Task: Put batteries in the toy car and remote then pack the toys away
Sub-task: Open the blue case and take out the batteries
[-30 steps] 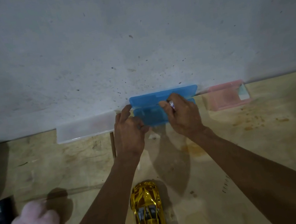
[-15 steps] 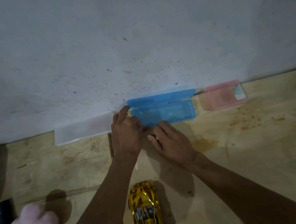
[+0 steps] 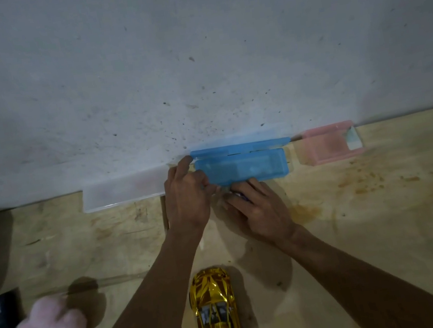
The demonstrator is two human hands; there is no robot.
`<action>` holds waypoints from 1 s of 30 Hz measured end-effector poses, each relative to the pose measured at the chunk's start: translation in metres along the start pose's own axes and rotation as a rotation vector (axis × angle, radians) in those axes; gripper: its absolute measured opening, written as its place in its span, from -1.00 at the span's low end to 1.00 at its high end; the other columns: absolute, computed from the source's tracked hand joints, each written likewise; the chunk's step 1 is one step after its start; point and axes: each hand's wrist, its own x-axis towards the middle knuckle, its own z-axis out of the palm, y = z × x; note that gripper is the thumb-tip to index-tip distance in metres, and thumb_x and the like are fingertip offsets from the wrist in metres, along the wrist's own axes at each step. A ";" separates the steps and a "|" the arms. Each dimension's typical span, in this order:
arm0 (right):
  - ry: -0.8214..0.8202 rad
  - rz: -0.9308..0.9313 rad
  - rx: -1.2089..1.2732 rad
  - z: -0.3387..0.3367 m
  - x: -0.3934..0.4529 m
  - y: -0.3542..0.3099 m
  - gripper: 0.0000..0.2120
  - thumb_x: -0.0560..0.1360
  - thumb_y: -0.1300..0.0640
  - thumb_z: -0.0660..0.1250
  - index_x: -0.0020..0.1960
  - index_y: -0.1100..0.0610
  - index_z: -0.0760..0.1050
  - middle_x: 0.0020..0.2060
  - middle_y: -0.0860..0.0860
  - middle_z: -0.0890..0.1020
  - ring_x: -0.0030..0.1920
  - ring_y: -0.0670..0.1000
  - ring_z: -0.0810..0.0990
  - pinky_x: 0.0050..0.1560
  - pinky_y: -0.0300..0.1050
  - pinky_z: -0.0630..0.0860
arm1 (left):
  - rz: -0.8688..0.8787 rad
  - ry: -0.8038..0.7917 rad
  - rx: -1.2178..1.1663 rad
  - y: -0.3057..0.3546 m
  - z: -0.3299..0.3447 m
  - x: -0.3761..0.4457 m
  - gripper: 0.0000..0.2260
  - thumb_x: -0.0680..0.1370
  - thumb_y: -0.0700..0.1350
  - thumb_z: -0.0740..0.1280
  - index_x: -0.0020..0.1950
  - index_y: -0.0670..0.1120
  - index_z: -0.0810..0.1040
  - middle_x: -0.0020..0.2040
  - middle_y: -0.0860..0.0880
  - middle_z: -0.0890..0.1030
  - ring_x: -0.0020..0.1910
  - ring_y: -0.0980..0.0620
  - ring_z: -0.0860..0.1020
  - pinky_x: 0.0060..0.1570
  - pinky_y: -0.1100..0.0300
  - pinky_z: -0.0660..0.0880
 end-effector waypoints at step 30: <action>0.003 0.231 -0.136 -0.063 0.040 0.038 -0.43 0.41 -0.02 0.47 0.38 0.09 0.47 0.24 0.06 0.55 0.26 0.16 0.45 0.22 0.06 0.39 | 0.010 0.060 0.033 0.001 0.007 -0.005 -0.78 0.36 -0.14 0.61 -0.07 -0.19 0.71 0.32 -0.20 0.55 0.22 -0.23 0.54 0.18 -0.17 0.52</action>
